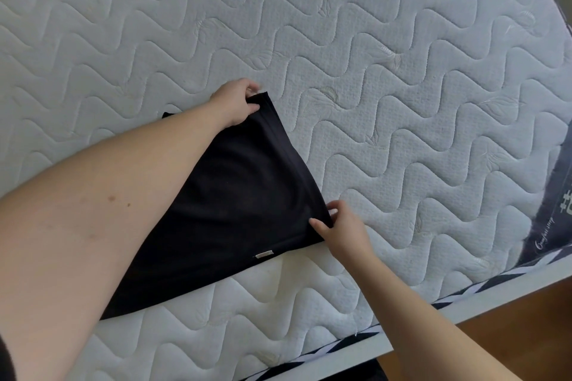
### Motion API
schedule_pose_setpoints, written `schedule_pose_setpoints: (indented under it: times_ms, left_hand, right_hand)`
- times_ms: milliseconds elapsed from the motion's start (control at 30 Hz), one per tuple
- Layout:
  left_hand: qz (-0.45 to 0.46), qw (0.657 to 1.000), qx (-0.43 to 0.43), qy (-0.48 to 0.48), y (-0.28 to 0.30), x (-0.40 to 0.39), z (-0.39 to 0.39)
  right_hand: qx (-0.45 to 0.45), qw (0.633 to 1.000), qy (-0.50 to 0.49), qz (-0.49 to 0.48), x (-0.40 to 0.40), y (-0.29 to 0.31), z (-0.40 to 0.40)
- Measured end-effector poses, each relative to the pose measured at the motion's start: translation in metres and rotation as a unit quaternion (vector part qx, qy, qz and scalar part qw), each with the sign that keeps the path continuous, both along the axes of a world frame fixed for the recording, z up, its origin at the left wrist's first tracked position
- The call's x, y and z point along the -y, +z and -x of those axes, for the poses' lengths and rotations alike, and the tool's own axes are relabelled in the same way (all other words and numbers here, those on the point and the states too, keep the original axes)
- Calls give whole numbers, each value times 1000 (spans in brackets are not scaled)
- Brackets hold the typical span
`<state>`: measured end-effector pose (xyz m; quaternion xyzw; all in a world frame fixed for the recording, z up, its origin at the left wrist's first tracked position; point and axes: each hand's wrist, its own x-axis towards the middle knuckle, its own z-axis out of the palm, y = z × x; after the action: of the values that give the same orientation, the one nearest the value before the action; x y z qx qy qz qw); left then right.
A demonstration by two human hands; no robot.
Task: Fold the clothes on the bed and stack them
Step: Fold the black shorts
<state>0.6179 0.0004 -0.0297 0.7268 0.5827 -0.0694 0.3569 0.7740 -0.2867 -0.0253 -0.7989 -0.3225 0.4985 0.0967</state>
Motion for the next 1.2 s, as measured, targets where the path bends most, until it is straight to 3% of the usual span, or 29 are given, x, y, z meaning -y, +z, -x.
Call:
schedule_pose_setpoints:
  times_ms: [133, 300, 367, 500, 667, 800, 933, 1100, 1200]
  left_hand:
    - [2, 999, 10, -50, 14, -10, -9]
    - [-10, 997, 60, -43, 6, 7, -20]
    - [-32, 996, 76, -28, 2, 19, -28]
    - [-164, 984, 71, -7, 2, 29, -24]
    - [-221, 975, -1, -15, 2, 39, 26]
    - [-215, 973, -65, 46, -2, 44, 78]
    - [-138, 981, -103, 94, -6, 45, 107]
    - [-67, 967, -126, 210, -10, 42, 132]
    - [-3, 972, -93, 217, -12, 35, 144]
  right_hand:
    - [16, 997, 55, 48, -1, -3, -7]
    - [-31, 997, -41, 53, 18, 3, -13]
    - [-6, 996, -81, 26, 25, 4, -12]
    - [79, 983, -168, -4, 40, 4, 1]
    - [117, 959, -244, -84, 45, 4, 4]
    - [122, 970, -130, -166, 11, -2, 5]
    - [140, 964, 14, -226, -55, -4, 15]
    - [151, 953, 109, -237, -144, 0, 23]
    - [161, 938, 205, -227, -187, 2, 25]
